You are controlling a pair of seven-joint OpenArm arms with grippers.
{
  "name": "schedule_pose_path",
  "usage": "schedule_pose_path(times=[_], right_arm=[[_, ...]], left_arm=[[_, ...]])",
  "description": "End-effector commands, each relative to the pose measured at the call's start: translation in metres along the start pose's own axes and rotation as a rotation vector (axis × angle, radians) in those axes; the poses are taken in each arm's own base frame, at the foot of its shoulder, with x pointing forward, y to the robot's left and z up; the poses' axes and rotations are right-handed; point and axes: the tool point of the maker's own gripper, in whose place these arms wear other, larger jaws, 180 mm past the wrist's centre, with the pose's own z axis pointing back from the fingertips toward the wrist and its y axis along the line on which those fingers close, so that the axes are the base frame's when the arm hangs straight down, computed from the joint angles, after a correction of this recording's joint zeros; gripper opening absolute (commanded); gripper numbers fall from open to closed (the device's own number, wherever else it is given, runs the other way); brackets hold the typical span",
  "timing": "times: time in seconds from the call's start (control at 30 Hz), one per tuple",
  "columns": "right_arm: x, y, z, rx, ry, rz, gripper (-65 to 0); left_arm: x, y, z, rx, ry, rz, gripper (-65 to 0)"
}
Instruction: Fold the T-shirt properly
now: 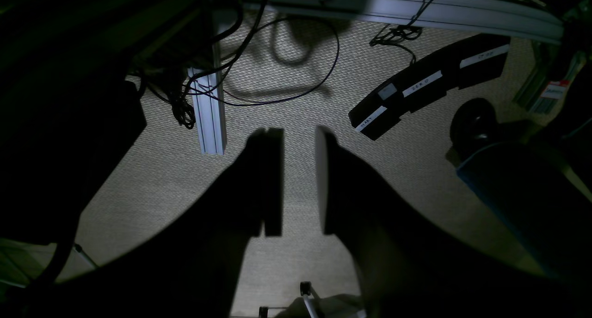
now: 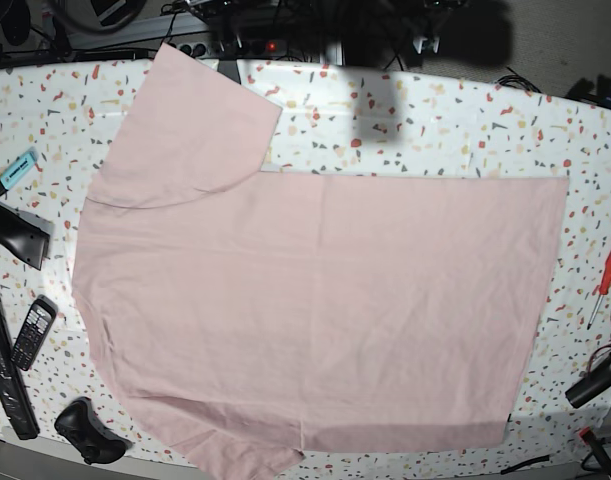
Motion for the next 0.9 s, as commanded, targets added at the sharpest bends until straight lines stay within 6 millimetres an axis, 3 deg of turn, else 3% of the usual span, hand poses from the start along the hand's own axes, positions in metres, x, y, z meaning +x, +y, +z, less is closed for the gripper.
schedule_pose_path(times=[0.0, 0.7, 0.87], right_arm=[[0.0037, -0.0012, 0.0003, -0.001, -0.01, -0.003, -52.8], [0.0072, -0.0009, 0.0003, -0.001, -0.044, 0.003, -52.8], [-0.0017, -0.0037, 0.0005, -0.021, -0.044, 0.108, -52.8]], left_arm=[[0.0032, -0.0003, 0.0002, -0.002, -0.013, 0.0, -47.4], [0.0094, -0.0001, 0.0007, -0.001, -0.028, -0.004, -47.4], [0.0069, 0.0007, 0.0011, 0.0, -0.026, -0.004, -47.4]])
